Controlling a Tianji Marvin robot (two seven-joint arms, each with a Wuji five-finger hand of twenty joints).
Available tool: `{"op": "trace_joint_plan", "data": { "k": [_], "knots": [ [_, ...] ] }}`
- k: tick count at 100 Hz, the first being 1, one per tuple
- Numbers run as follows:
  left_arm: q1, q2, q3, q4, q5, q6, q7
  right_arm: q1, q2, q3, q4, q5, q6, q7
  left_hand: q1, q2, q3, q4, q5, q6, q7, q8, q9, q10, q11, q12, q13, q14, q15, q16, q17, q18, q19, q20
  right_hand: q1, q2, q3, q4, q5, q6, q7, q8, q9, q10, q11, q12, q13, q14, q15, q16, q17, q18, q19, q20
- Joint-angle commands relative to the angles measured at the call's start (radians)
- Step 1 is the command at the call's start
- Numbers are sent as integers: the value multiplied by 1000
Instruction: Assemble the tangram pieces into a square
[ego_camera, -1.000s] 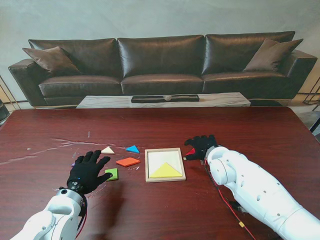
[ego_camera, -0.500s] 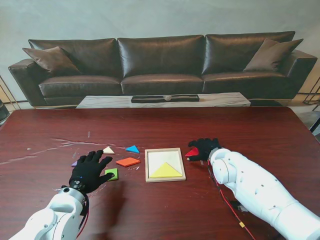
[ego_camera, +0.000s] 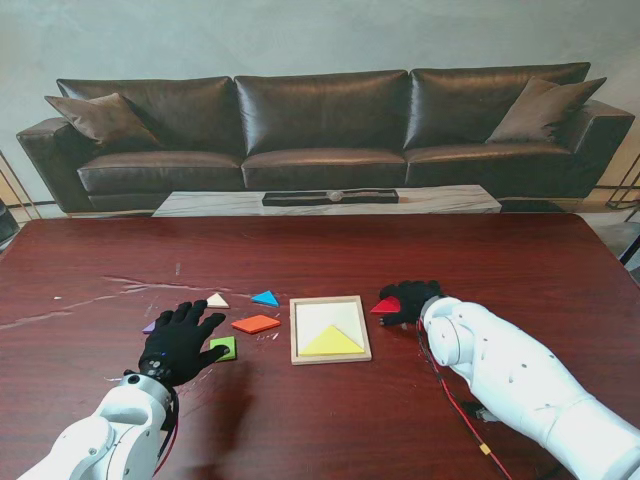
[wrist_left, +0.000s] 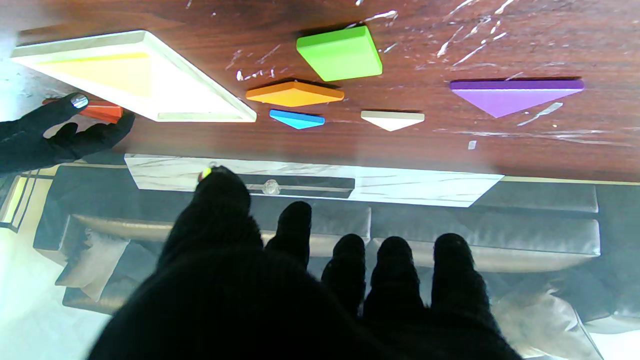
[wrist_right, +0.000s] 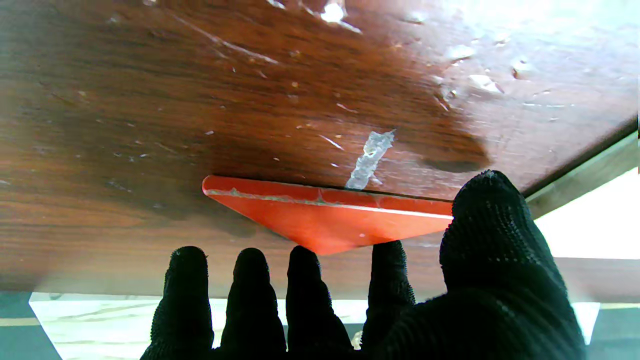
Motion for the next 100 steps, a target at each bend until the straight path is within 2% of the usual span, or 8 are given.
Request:
{"op": "trace_joint_plan", "data": {
  "k": [1,31,32,34,36,39,72,100],
  "knots": [
    [1,1,2,-3,-1,1,0,1,-1,-10,10,-2,-11,6,29,38,-13,46,-7,-6,-4,7,-24,6,3,1,4,-14,1,2,-5,3,-14,-1,38,-16,18,13,-22,-20,39,16,-10,1,33,21,16,10,5,-13,8,-11,-14,-34],
    [2,1,2,-3,0,1,0,11,-9,-34,49,46,-21,20,30,37,-13,46,-5,-4,-3,7,-23,7,4,2,4,-12,1,2,-5,3,-13,-1,63,-33,49,17,-10,0,77,15,77,20,102,47,98,-22,41,-7,81,-32,-8,-29],
    [2,1,2,-3,0,1,1,11,-9,-35,50,47,-21,20,30,37,-13,46,-5,-4,-3,7,-23,6,4,2,4,-12,1,2,-5,3,-13,-1,12,-63,154,27,-9,1,94,-11,83,21,103,52,101,-25,50,-19,87,-34,-22,-17],
    [3,1,2,-3,0,2,1,11,-9,-36,51,50,-22,22,30,37,-13,46,-5,-4,-3,7,-23,6,4,2,4,-11,2,2,-4,3,-13,-1,-154,-146,495,26,-10,3,111,-23,92,22,106,55,108,-29,55,-21,92,-37,-26,-6],
    [3,1,2,-3,1,2,1,11,-9,-37,52,52,-23,24,30,38,-13,46,-6,-3,-4,7,-23,7,4,2,3,-11,1,2,-5,2,-13,-1,-311,-221,820,-21,-8,5,117,-22,98,23,110,56,114,-32,57,-19,98,-40,-26,-4],
    [3,1,1,-3,1,2,2,10,-8,-38,53,55,-24,29,30,37,-13,46,-5,-4,-4,7,-23,7,4,2,4,-11,1,2,-5,3,-13,-1,-355,-243,940,-48,-1,7,123,-20,116,21,118,59,129,-35,63,-16,109,-42,-24,-3],
    [7,1,-1,-2,3,4,6,-12,5,-34,41,64,-35,74,31,36,-13,46,-5,-4,-3,8,-24,7,4,2,4,-11,2,2,-5,3,-11,-1,-301,-288,1008,-60,5,19,249,84,142,-7,291,132,255,-85,163,29,221,-80,6,23],
    [14,0,-7,-4,6,7,13,-16,4,-58,66,87,-48,83,33,32,-12,46,-7,-5,-3,8,-25,8,3,2,4,-11,1,2,-4,3,-10,-1,-280,-311,1030,-63,-12,25,293,110,132,-17,344,150,266,-97,183,39,240,-104,6,29]
  ]
}}
